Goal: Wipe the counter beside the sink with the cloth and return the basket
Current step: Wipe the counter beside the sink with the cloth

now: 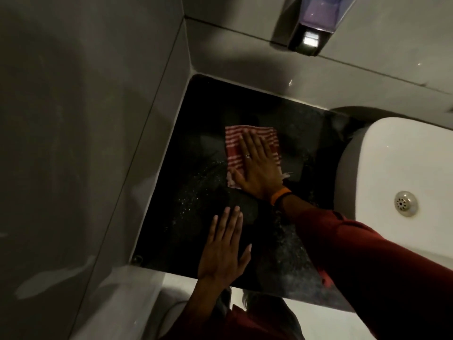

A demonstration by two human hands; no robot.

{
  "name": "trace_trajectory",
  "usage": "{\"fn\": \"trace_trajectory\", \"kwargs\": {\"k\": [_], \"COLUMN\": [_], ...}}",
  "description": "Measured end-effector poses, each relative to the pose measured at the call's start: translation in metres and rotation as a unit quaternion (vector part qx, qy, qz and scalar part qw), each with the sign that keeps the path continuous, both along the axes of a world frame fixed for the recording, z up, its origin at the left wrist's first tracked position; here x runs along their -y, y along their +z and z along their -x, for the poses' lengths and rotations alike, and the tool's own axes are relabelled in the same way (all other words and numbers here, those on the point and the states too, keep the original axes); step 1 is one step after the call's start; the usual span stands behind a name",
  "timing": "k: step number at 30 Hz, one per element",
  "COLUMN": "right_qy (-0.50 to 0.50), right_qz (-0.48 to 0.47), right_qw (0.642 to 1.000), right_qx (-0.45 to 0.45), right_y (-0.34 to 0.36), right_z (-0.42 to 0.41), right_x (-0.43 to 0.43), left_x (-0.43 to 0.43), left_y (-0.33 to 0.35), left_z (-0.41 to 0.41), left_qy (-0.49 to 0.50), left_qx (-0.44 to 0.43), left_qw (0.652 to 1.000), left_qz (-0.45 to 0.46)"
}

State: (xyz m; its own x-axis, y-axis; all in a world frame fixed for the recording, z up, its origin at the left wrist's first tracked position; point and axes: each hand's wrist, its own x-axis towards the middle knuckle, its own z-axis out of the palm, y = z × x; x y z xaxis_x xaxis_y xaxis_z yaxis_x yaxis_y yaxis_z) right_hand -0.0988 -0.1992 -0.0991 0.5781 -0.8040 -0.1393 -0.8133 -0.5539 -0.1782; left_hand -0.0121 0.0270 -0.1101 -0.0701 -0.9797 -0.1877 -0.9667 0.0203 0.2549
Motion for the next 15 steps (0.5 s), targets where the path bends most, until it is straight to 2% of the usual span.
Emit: {"fn": "trace_trajectory", "kwargs": {"k": [4, 7, 9, 11, 13, 15], "right_qy": [0.107, 0.119, 0.048, -0.094, -0.204, -0.248], "right_qz": [0.014, 0.004, -0.008, 0.005, 0.027, 0.03], "right_qw": [0.994, 0.993, 0.997, 0.987, 0.971, 0.965], "right_qx": [-0.003, -0.001, 0.057, 0.129, 0.124, 0.08], "right_y": [-0.007, 0.006, 0.018, 0.023, 0.018, 0.008], "right_z": [-0.015, -0.013, -0.002, 0.02, 0.051, 0.077], "right_x": [-0.003, -0.003, -0.022, -0.06, -0.107, -0.148], "left_x": [-0.002, -0.002, -0.004, 0.005, 0.031, 0.079], "left_y": [-0.006, -0.003, 0.005, 0.016, 0.029, 0.042], "left_z": [0.0, -0.001, -0.001, -0.002, -0.005, -0.007], "left_qy": [0.002, 0.002, 0.006, 0.013, 0.009, -0.011], "left_qx": [-0.01, -0.011, -0.027, -0.07, -0.113, -0.112], "left_qw": [1.0, 1.0, 1.0, 0.996, 0.989, 0.985], "left_qz": [0.007, 0.007, 0.015, 0.046, 0.094, 0.129]}}
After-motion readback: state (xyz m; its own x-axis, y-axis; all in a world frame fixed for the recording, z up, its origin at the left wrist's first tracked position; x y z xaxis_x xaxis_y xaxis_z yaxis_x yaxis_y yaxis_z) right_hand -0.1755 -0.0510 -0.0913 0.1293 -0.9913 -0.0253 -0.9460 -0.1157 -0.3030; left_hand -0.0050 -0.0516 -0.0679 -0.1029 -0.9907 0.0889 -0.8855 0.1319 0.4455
